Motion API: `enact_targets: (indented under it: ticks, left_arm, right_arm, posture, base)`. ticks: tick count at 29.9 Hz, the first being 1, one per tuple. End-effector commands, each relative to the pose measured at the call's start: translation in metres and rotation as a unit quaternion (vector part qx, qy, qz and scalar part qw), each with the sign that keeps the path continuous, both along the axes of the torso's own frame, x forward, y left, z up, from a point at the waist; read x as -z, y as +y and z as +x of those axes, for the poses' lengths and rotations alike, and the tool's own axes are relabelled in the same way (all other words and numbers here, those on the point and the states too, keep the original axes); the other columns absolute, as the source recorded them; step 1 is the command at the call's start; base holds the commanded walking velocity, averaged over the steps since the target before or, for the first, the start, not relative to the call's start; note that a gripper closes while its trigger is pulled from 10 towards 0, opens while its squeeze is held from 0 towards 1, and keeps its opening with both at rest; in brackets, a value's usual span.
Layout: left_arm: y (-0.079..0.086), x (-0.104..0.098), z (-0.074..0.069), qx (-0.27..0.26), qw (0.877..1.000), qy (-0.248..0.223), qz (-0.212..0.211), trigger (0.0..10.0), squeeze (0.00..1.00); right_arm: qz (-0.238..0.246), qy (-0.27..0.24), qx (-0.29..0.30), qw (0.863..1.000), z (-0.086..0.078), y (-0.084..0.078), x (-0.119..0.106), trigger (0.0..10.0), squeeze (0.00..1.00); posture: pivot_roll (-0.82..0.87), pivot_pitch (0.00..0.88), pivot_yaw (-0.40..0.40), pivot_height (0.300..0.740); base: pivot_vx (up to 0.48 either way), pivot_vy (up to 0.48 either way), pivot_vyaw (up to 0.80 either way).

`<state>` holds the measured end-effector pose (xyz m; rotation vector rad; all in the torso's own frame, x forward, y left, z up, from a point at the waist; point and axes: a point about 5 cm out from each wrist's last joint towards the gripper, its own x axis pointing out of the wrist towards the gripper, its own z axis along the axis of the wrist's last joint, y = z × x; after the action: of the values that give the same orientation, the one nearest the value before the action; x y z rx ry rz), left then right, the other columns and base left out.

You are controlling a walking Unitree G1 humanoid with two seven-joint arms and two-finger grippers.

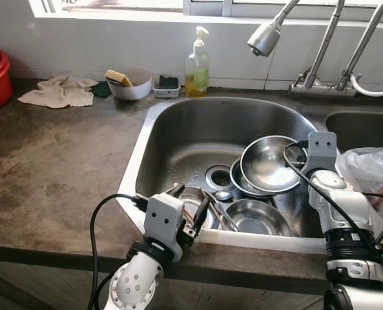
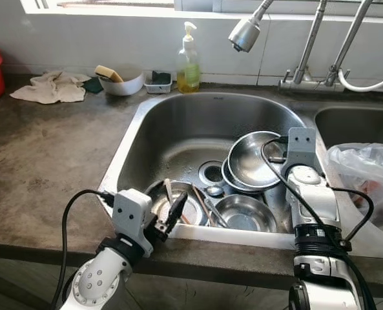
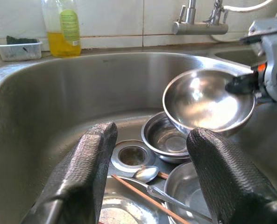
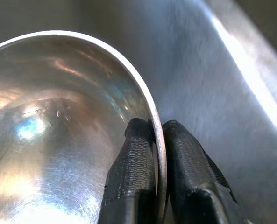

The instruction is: Kitchen organization

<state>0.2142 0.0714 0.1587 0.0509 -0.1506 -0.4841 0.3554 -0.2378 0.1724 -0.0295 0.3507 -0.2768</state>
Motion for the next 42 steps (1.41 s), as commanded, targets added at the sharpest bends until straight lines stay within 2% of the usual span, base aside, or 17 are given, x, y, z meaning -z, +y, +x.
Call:
enact_targets:
  ticks: [1,8,9,10,11,17,20,21,22,23,27,29,33,35,36,40,42]
  left_arm:
    - [0.000,-0.002,-0.004,0.001,1.000,0.000,0.003,10.0,0.00]
    - [0.001,-0.002,-0.007,0.001,1.000,0.007,0.004,10.0,0.00]
    - [0.000,-0.002,-0.007,0.001,1.000,0.007,0.004,10.0,0.00]
    - [0.000,-0.002,-0.007,0.001,1.000,0.007,0.004,10.0,0.00]
    - [0.000,-0.002,-0.007,0.001,1.000,0.007,0.004,10.0,0.00]
    - [0.000,-0.002,-0.005,-0.002,1.000,0.008,0.005,10.0,0.00]
    - [0.000,-0.002,-0.003,-0.002,1.000,0.006,0.005,10.0,0.00]
    - [0.000,-0.002,-0.002,-0.002,1.000,0.005,0.005,10.0,0.00]
    - [0.000,-0.002,-0.001,-0.002,1.000,0.004,0.005,10.0,0.00]
    - [0.000,-0.002,-0.001,-0.002,1.000,0.004,0.005,10.0,0.00]
    - [0.000,-0.002,0.002,-0.002,1.000,0.000,0.006,10.0,0.00]
    - [-0.001,-0.002,0.004,-0.002,1.000,-0.001,0.006,10.0,0.00]
    - [0.000,-0.004,0.009,-0.002,1.000,-0.011,0.009,10.0,0.00]
    - [0.000,-0.004,0.010,-0.003,1.000,-0.012,0.010,10.0,0.00]
    - [0.001,-0.005,0.011,-0.004,1.000,-0.014,0.008,10.0,0.00]
    - [0.002,-0.004,0.012,-0.004,1.000,-0.017,0.008,10.0,0.00]
    - [0.002,-0.004,0.012,-0.004,1.000,-0.018,0.008,10.0,0.00]
  right_arm:
    - [0.007,0.002,0.011,1.000,0.001,-0.004,-0.004,10.0,0.00]
    - [0.040,0.033,-0.006,0.999,0.001,0.001,0.006,10.0,0.00]
    - [0.040,0.037,-0.011,0.998,0.002,0.002,0.007,10.0,0.16]
    - [0.040,0.037,-0.011,0.998,0.002,0.002,0.007,10.0,0.16]
    - [0.043,0.040,-0.013,0.998,0.002,0.003,0.008,10.0,1.00]
    - [0.041,0.026,-0.015,0.999,0.004,0.005,0.002,10.0,1.00]
    - [0.035,-0.014,-0.021,0.999,0.007,0.009,-0.011,10.0,1.00]
    - [0.027,-0.033,-0.029,0.999,0.009,0.011,-0.018,10.0,0.13]
    - [0.021,-0.044,-0.035,0.998,0.010,0.013,-0.021,10.0,0.13]
    - [0.011,-0.068,-0.039,0.997,0.010,0.015,-0.029,10.0,0.00]
    - [0.002,-0.146,-0.057,0.988,0.005,0.027,-0.051,10.0,0.00]
    - [-0.001,-0.160,-0.061,0.985,0.003,0.031,-0.054,10.0,0.00]
    - [-0.031,-0.234,-0.093,0.967,-0.020,0.049,-0.066,10.0,0.00]
    - [-0.028,-0.243,-0.097,0.965,-0.022,0.051,-0.067,10.0,0.00]
    - [-0.045,-0.269,-0.109,0.956,-0.031,0.055,-0.072,10.0,0.00]
    - [-0.026,-0.300,-0.136,0.944,-0.051,0.066,-0.071,10.0,0.00]
    - [-0.026,-0.302,-0.140,0.943,-0.055,0.068,-0.070,10.0,0.00]
  posture:
    - [0.19,0.172,-0.048,0.740]
    - [0.19,0.181,-0.048,0.740]
    - [0.18,0.180,-0.048,0.740]
    - [0.18,0.180,-0.048,0.740]
    - [0.18,0.180,-0.048,0.740]
    - [0.18,0.168,-0.051,0.740]
    - [0.18,0.156,-0.053,0.740]
    - [0.18,0.150,-0.055,0.740]
    - [0.18,0.149,-0.053,0.740]
    - [0.18,0.143,-0.052,0.740]
    - [0.18,0.127,-0.054,0.740]
    - [0.18,0.119,-0.053,0.740]
    - [0.17,0.097,-0.049,0.740]
    - [0.17,0.092,-0.049,0.740]
    - [0.17,0.088,-0.046,0.740]
    - [0.16,0.066,-0.043,0.740]
    - [0.16,0.066,-0.043,0.740]
  base:
    - [0.000,0.000,0.00]
    - [0.000,0.000,0.00]
    - [0.000,0.000,0.00]
    - [0.000,0.000,0.00]
    - [0.000,0.000,0.00]
    - [0.000,0.000,0.00]
    - [0.000,0.000,0.00]
    - [0.000,0.000,0.00]
    - [0.000,0.000,0.00]
    - [0.000,0.000,0.00]
    - [0.000,0.000,0.00]
    - [0.000,0.000,0.00]
    - [0.000,0.000,0.00]
    - [0.000,0.000,0.00]
    - [0.000,0.000,0.00]
    - [0.000,0.000,0.00]
    - [0.000,0.000,0.00]
